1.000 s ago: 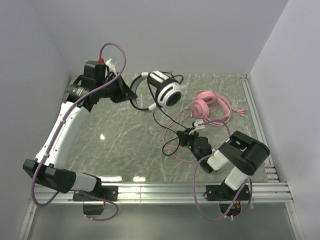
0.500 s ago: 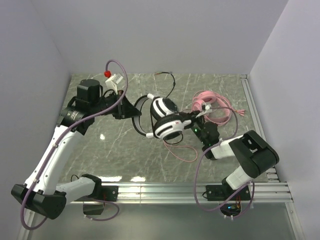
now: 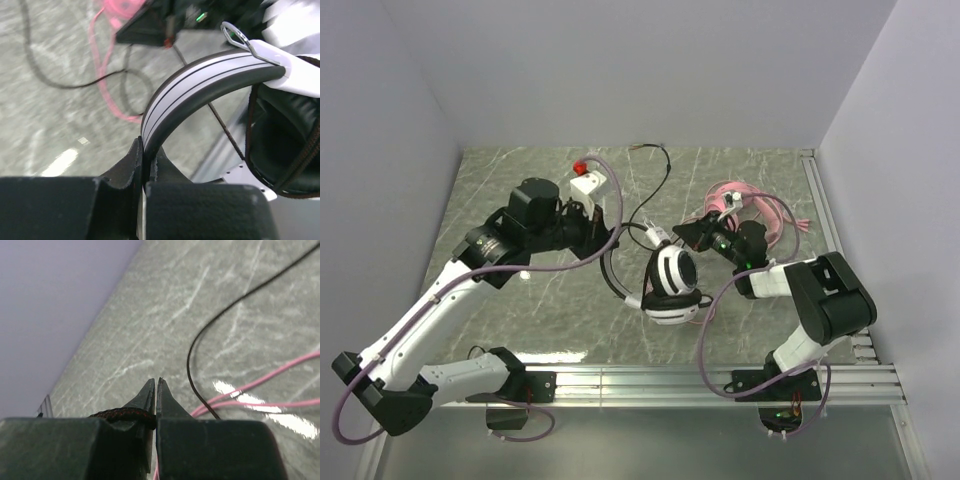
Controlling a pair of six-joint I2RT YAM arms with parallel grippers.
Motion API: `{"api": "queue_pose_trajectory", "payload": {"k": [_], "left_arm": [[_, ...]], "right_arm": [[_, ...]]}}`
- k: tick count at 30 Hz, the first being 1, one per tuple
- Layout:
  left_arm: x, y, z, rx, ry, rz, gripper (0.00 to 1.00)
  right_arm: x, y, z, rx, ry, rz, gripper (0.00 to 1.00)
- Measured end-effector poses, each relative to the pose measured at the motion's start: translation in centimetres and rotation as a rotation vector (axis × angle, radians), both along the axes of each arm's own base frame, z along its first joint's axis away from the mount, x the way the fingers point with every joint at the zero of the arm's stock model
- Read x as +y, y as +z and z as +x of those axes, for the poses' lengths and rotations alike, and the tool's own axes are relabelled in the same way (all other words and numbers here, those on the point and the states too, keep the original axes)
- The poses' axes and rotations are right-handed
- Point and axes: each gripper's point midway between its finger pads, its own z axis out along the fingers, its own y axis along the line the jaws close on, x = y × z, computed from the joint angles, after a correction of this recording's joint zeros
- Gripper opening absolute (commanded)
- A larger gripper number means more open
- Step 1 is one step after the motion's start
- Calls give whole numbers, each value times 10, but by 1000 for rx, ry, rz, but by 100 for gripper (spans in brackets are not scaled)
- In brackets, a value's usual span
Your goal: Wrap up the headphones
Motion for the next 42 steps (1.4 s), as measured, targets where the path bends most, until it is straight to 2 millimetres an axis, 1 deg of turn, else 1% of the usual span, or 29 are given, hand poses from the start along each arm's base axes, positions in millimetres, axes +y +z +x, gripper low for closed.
{"api": "queue_pose_trajectory", "payload": {"k": [3,6,13,18,23,25,28,30,34,36,39,42], "left_arm": [[3,-18,2,-41,18,117,0],[1,-35,-1,-78,10,227,0],[-6,-63,-3,-176,-7,460,0],[-2,-75,7,-243,43,632,0],[9,-71,25,-341,136,773,0],[12,-65,34,-380,179,816,0],[16,-58,44,-425,230,866,0],[21,-54,52,-460,273,915,0],[22,-50,67,-517,335,984,0],[22,-46,75,-532,361,997,0],[24,-36,92,-544,430,984,0],[34,-19,114,-540,530,939,0]], "right_arm": [[-4,-9,-2,57,-3,-32,0],[-10,-9,-4,86,-17,-66,0],[-17,13,-12,73,-25,-104,0],[-22,22,-19,81,-37,-127,0],[-29,43,-22,70,-67,-153,0],[-30,55,-22,60,-74,-162,0],[-31,65,-23,49,-75,-170,0],[-31,70,-27,52,-68,-177,0],[-28,83,-38,45,-37,-187,0],[-27,92,-43,34,-21,-185,0],[-24,109,-52,6,13,-174,0],[-16,126,-63,-26,81,-154,0]]}}
